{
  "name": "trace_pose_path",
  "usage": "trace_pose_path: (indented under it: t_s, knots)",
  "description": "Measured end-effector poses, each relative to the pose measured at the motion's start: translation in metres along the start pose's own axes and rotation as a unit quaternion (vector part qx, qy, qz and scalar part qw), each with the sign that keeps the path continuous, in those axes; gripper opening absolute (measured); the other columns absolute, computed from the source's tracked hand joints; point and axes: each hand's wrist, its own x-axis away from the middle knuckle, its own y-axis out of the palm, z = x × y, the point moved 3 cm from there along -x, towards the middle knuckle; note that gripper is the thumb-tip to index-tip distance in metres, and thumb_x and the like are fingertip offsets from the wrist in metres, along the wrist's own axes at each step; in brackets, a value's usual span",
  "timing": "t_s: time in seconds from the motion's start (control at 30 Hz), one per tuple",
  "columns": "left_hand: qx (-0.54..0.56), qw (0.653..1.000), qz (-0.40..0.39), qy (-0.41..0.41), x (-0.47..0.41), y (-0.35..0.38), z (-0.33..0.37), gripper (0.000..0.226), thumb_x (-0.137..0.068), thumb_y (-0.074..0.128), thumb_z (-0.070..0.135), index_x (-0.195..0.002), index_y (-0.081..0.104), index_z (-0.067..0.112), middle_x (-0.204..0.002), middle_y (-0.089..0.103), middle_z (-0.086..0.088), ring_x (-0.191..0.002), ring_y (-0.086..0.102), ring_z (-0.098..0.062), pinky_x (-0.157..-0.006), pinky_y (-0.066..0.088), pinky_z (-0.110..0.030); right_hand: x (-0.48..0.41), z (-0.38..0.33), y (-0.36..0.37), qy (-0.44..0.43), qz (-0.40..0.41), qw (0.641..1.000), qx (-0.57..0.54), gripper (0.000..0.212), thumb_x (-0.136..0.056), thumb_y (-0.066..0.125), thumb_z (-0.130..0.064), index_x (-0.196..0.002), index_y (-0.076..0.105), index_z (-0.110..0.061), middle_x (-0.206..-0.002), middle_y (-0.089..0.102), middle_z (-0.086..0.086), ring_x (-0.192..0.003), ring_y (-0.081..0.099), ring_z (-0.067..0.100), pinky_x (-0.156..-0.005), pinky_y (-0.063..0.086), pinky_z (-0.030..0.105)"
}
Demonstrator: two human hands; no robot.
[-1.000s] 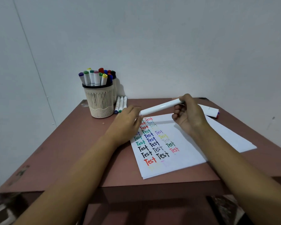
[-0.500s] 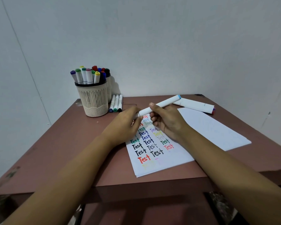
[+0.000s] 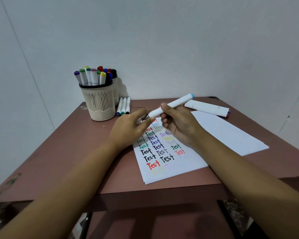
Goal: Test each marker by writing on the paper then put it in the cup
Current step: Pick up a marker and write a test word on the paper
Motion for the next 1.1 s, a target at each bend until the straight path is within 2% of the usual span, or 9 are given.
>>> trace_pose_path:
  t_s: [0.2,0.27,0.33,0.37,0.43,0.53,0.73,0.87,1.1]
  knots:
    - [0.027,0.995,-0.042,-0.082,0.0,0.001,-0.005,0.04,-0.086,0.057,0.049,-0.109,0.054,0.017,-0.09,0.061,0.007,-0.086,0.054,-0.01,-0.069,0.035,-0.023,0.002,-0.007,-0.01,0.016,0.125,0.991,-0.052,0.018,-0.096,0.053,-0.021,-0.08,0.05,-0.013,-0.065,0.051,0.006,-0.051,0.049,0.014,-0.045,0.043,0.021]
    - [0.062,0.99,-0.019,-0.122,0.0,-0.001,-0.01,0.027,-0.093,0.05,0.038,-0.1,0.056,0.012,-0.085,0.057,0.008,-0.085,0.051,-0.011,-0.067,0.029,-0.021,0.004,-0.007,-0.013,0.036,0.14,0.98,-0.138,0.019,-0.097,0.047,-0.019,-0.081,0.048,-0.009,-0.071,0.056,0.014,-0.06,0.06,0.024,-0.062,0.056,0.029]
    - [0.092,0.983,-0.008,-0.156,-0.001,0.0,-0.015,0.028,-0.098,0.042,0.025,-0.099,0.059,0.003,-0.084,0.057,0.001,-0.084,0.052,-0.017,-0.069,0.03,-0.024,0.006,-0.006,-0.015,0.059,0.136,0.973,-0.175,0.02,-0.097,0.045,-0.019,-0.081,0.047,-0.008,-0.078,0.057,0.016,-0.072,0.063,0.032,-0.086,0.052,0.038]
    - [0.102,0.98,-0.011,-0.17,-0.002,0.001,-0.017,0.028,-0.098,0.039,0.019,-0.102,0.06,0.002,-0.088,0.057,-0.002,-0.087,0.052,-0.019,-0.072,0.032,-0.025,0.008,-0.007,-0.015,0.063,0.132,0.974,-0.175,0.019,-0.097,0.046,-0.017,-0.08,0.047,-0.008,-0.08,0.057,0.017,-0.074,0.063,0.032,-0.086,0.052,0.038]
    - [0.102,0.976,-0.023,-0.192,-0.001,0.001,-0.02,0.031,-0.097,0.034,0.012,-0.111,0.061,0.006,-0.1,0.059,-0.005,-0.096,0.051,-0.017,-0.078,0.032,-0.023,0.011,-0.008,-0.016,0.051,0.127,0.98,-0.143,0.02,-0.095,0.051,-0.012,-0.076,0.047,-0.009,-0.075,0.056,0.013,-0.067,0.061,0.027,-0.066,0.056,0.029]
    - [0.05,0.98,-0.054,-0.182,-0.002,0.002,-0.023,0.035,-0.096,0.036,0.009,-0.124,0.056,0.005,-0.124,0.057,-0.012,-0.115,0.05,-0.022,-0.092,0.033,-0.025,0.018,-0.009,-0.017,0.032,0.146,0.988,-0.026,0.022,-0.092,0.058,-0.01,-0.072,0.049,-0.012,-0.063,0.051,0.005,-0.05,0.05,0.011,-0.045,0.041,0.018]
    - [-0.011,0.981,-0.108,-0.163,-0.001,0.004,-0.025,0.037,-0.092,0.044,0.007,-0.128,0.053,0.005,-0.131,0.054,-0.014,-0.121,0.048,-0.025,-0.097,0.033,-0.025,0.043,-0.019,-0.016,0.04,0.145,0.988,0.022,0.024,-0.09,0.061,-0.015,-0.068,0.055,-0.01,-0.055,0.052,0.002,-0.05,0.047,0.011,-0.045,0.04,0.02]
    - [-0.008,0.981,-0.109,-0.161,0.0,0.003,-0.024,0.04,-0.09,0.05,0.008,-0.13,0.051,0.007,-0.13,0.054,-0.013,-0.12,0.048,-0.023,-0.091,0.032,-0.02,0.07,-0.025,-0.021,0.032,0.165,0.973,0.159,0.038,-0.085,0.069,-0.023,-0.058,0.043,-0.017,-0.047,0.046,0.0,-0.042,0.038,0.011,-0.045,0.027,0.021]
    - [0.01,0.978,-0.083,-0.192,0.001,0.002,-0.028,0.024,-0.085,0.058,0.012,-0.108,0.055,0.005,-0.109,0.062,-0.012,-0.092,0.052,-0.021,-0.07,0.032,-0.023,0.085,-0.015,-0.025,0.001,0.183,0.955,0.235,0.03,-0.079,0.058,-0.001,-0.056,0.043,-0.014,-0.059,0.043,0.014,-0.043,0.035,0.019,-0.041,0.028,0.019]
